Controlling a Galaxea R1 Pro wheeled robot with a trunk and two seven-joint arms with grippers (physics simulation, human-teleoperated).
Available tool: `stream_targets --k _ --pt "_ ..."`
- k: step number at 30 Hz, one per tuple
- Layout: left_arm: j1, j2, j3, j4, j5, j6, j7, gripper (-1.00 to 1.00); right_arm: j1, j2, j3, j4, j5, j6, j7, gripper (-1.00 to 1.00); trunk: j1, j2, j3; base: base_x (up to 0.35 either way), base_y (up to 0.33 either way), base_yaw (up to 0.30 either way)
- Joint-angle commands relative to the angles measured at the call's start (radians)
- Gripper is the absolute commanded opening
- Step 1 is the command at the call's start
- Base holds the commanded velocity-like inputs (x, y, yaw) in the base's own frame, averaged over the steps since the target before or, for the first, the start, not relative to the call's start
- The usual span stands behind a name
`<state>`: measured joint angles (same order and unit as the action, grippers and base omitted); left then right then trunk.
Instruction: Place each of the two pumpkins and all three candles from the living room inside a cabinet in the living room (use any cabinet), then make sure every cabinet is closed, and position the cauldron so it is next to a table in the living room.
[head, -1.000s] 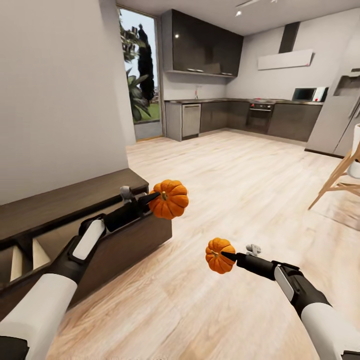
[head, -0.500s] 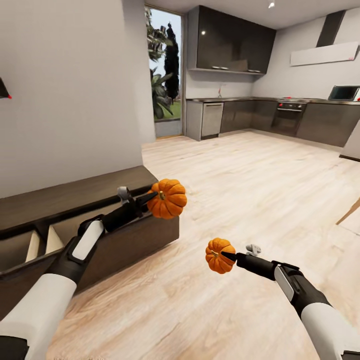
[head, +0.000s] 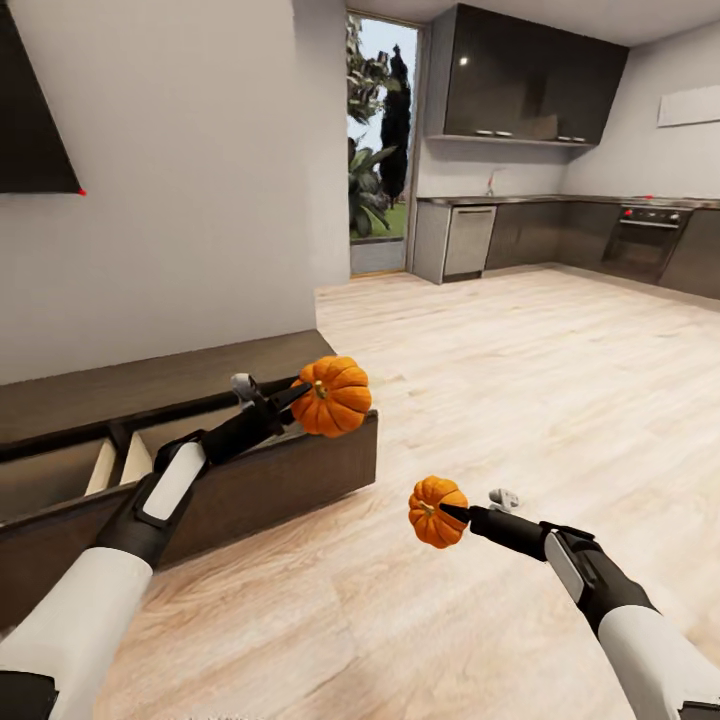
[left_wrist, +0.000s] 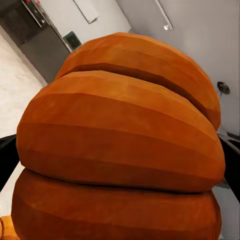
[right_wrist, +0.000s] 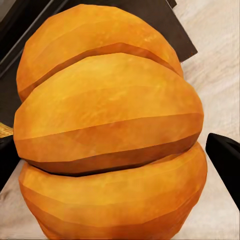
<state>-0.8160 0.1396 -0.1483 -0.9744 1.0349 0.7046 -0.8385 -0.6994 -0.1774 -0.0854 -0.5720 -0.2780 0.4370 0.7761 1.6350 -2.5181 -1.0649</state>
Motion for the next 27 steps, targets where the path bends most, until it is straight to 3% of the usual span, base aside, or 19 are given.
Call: stream_targets --k 1,7,14,27 --pt "0.000 -0.001 0.001 0.008 0.002 0.001 0.000 -1.00 0.000 0.002 0.000 0.000 0.000 0.000 -0.001 -1.00 0.000 0.000 0.000 0.008 -0.021 0.290" --pt "0.000 -0.002 0.002 0.024 0.002 0.001 -0.002 -1.00 0.000 0.010 0.001 0.000 0.002 0.000 -0.004 -1.00 0.000 0.000 0.000 0.002 -0.004 0.290" --pt "0.000 -0.002 0.003 0.023 0.003 0.001 -0.002 -1.00 0.000 0.021 0.001 0.000 0.002 -0.001 -0.051 -1.00 0.000 0.000 0.000 0.000 0.000 0.290" --pt "0.000 -0.002 0.003 0.023 0.003 0.000 -0.002 -1.00 0.000 0.024 0.002 -0.002 0.000 -0.001 -0.048 -1.00 0.000 0.000 0.000 0.022 0.000 0.290"
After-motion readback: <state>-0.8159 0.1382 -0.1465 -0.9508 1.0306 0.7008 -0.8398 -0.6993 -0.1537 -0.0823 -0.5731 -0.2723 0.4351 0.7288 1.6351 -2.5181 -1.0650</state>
